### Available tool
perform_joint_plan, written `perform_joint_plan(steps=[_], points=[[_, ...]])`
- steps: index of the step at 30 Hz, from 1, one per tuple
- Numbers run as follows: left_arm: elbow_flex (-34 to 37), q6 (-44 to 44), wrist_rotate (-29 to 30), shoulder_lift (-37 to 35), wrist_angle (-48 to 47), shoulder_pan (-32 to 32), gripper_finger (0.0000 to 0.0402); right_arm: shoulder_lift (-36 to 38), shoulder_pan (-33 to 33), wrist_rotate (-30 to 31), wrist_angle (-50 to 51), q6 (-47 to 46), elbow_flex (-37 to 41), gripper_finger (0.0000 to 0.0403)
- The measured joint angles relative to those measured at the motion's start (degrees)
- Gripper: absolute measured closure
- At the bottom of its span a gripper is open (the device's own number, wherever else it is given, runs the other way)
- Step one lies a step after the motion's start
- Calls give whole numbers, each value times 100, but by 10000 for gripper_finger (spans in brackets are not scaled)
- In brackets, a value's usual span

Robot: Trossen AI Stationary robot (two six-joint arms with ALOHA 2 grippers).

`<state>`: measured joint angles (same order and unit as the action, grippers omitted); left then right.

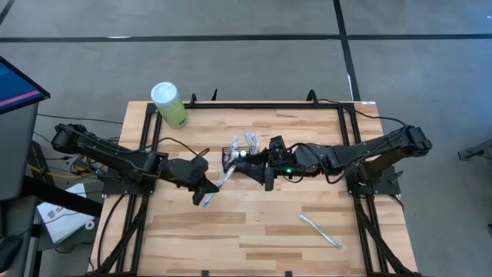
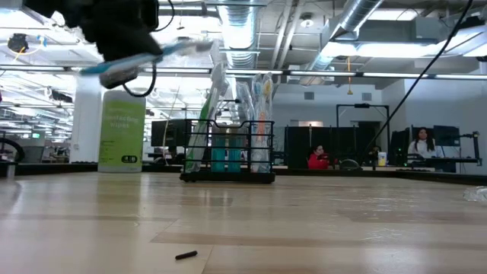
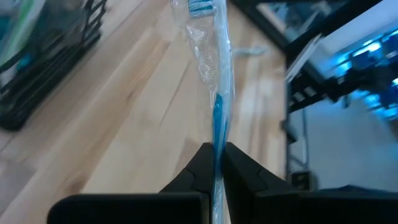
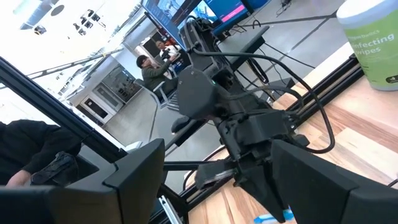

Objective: Pick & Place toothbrushing station
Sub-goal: Put the blue toothbrush into the black mesh organizer

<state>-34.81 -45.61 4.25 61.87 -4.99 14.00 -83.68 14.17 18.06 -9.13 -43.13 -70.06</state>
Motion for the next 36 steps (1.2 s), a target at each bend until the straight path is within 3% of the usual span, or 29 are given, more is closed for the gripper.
perform_joint_plan(steps=[19,36], points=[[-2,-32,44,0,2185,-2,395,0,3,-21,-241,0,0,117],[-4,-23,326,0,3259,-4,395,0,4,-174,-520,0,-1,117]])
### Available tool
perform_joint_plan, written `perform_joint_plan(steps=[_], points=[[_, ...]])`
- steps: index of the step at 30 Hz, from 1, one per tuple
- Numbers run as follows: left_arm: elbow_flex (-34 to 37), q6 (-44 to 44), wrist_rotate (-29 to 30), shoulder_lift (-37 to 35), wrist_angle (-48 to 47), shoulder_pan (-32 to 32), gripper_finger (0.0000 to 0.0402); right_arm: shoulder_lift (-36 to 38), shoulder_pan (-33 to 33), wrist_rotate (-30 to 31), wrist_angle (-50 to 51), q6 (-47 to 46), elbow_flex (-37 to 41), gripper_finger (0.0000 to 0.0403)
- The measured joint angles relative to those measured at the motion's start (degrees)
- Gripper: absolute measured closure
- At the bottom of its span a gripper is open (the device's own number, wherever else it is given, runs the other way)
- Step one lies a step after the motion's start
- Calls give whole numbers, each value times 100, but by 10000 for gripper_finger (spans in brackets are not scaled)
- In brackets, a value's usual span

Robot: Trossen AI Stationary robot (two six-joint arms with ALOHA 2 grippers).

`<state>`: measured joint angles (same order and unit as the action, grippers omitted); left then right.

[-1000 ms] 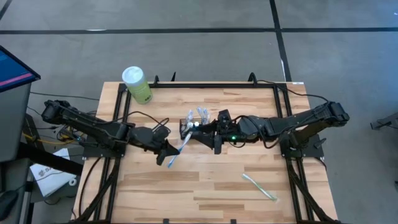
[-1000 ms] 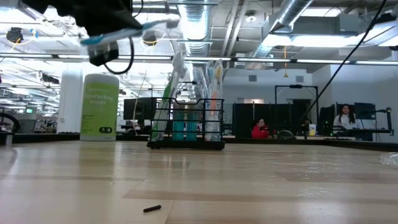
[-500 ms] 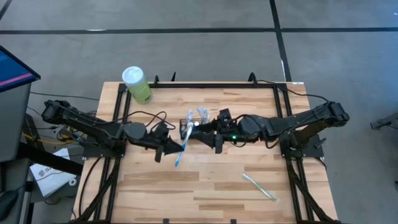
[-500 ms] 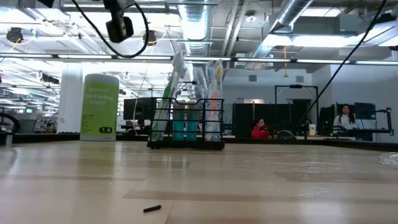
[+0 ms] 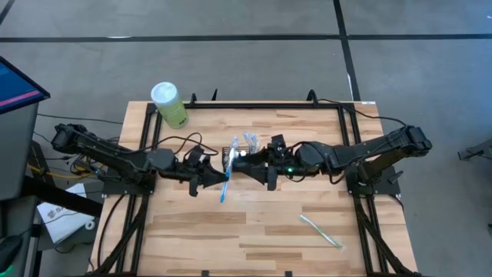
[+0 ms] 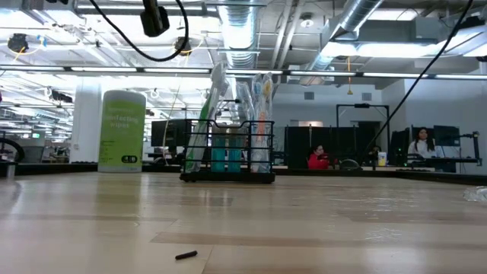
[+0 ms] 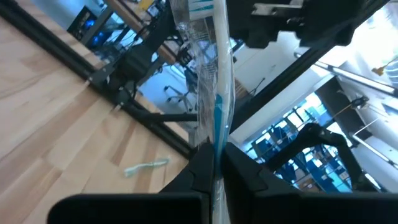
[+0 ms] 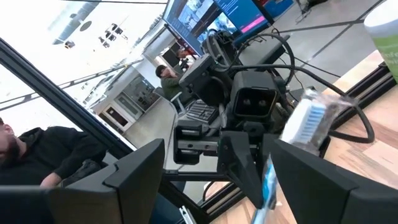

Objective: Pick & Place toothbrushing station
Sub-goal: Put the blue toothbrush into the black mesh organizer

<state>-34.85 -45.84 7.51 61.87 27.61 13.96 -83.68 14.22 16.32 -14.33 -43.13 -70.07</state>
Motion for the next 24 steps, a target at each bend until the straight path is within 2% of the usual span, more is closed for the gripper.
perform_joint_plan(steps=[13,19,24], points=[[-2,75,116,0,774,-113,395,85,-90,-434,-1,0,-3,117],[-2,974,651,0,1202,-118,395,81,-90,-449,11,-43,-3,117],[-19,1314,771,0,1415,-118,395,81,-90,-472,11,-46,-3,117]])
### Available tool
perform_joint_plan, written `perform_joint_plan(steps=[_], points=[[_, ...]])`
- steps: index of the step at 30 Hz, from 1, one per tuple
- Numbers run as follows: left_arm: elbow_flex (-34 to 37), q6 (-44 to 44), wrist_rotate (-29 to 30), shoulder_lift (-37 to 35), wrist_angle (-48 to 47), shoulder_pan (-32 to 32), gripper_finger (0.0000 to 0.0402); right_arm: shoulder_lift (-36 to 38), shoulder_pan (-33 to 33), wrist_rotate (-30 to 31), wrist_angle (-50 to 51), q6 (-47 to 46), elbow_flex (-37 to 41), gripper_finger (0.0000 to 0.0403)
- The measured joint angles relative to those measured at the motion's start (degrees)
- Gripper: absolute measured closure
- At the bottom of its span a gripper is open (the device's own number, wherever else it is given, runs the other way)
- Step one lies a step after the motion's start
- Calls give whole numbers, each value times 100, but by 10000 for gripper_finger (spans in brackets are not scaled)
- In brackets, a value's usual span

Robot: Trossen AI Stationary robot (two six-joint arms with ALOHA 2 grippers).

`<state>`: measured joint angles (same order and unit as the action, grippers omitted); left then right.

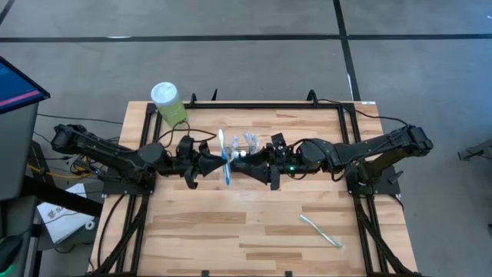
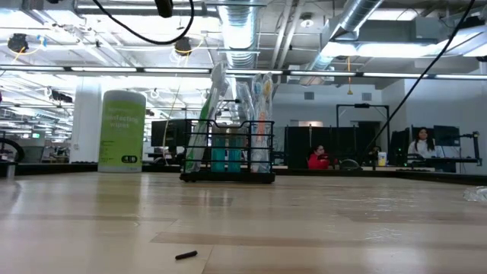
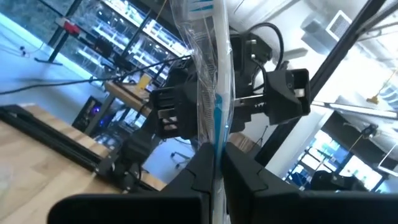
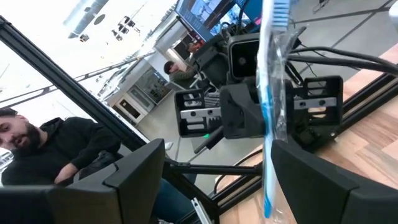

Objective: Pick & Place toothbrushing station
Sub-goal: Put the blue toothbrush into the black mesh organizer

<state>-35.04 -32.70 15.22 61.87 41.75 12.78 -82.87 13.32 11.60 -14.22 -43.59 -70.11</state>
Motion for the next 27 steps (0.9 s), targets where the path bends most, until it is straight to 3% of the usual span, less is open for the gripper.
perform_joint_plan(steps=[6,18,27], points=[[-106,337,7,0,-9,30,395,0,0,-118,56,0,0,117],[-246,15,-48,-1,-8,0,395,0,43,-110,554,503,0,117],[-246,-220,-124,0,-11,116,395,-331,249,280,378,421,-20,117]])
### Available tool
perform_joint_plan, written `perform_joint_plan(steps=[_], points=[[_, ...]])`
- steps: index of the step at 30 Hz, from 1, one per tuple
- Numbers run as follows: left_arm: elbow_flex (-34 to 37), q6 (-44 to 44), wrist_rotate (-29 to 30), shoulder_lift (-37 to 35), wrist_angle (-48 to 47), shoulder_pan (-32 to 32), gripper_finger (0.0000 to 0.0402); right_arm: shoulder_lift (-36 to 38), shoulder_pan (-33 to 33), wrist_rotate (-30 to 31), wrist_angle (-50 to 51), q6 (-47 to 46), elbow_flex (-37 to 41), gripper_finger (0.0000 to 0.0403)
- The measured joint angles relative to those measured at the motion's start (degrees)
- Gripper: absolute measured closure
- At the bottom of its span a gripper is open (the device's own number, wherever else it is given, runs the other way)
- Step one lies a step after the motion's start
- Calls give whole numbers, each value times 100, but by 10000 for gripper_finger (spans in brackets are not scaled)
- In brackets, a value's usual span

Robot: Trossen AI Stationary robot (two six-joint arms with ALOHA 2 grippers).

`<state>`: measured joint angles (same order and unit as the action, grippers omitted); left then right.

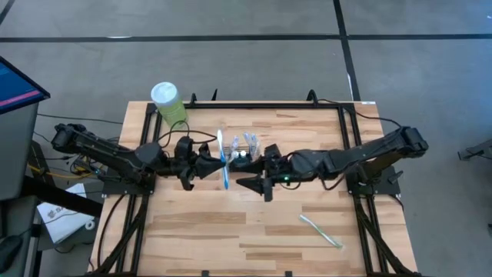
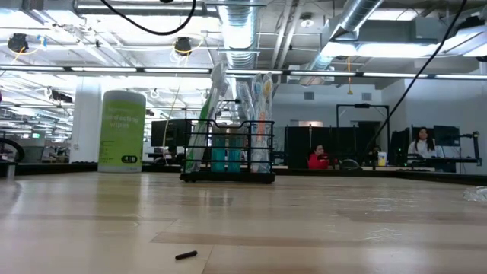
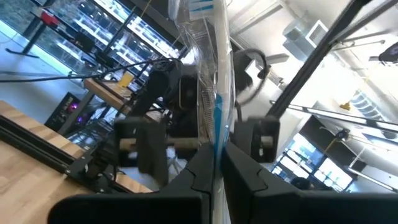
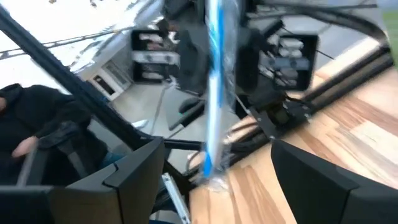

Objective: Pick & Place toothbrushing station
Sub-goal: Put the blue toothbrush into the black mesh organizer

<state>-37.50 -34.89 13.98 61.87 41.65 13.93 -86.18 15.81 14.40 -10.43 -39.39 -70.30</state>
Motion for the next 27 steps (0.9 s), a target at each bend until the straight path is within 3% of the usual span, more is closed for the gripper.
perform_joint_plan(steps=[8,13,27], points=[[2,-9,13,20,-9,-2,395,-227,-171,33,-273,-76,2,117],[2,-1,79,20,-22,-22,395,-262,-430,-477,-284,-73,-2,117],[2,-97,199,44,-72,-240,395,-591,-582,-705,-1,100,-560,117]])
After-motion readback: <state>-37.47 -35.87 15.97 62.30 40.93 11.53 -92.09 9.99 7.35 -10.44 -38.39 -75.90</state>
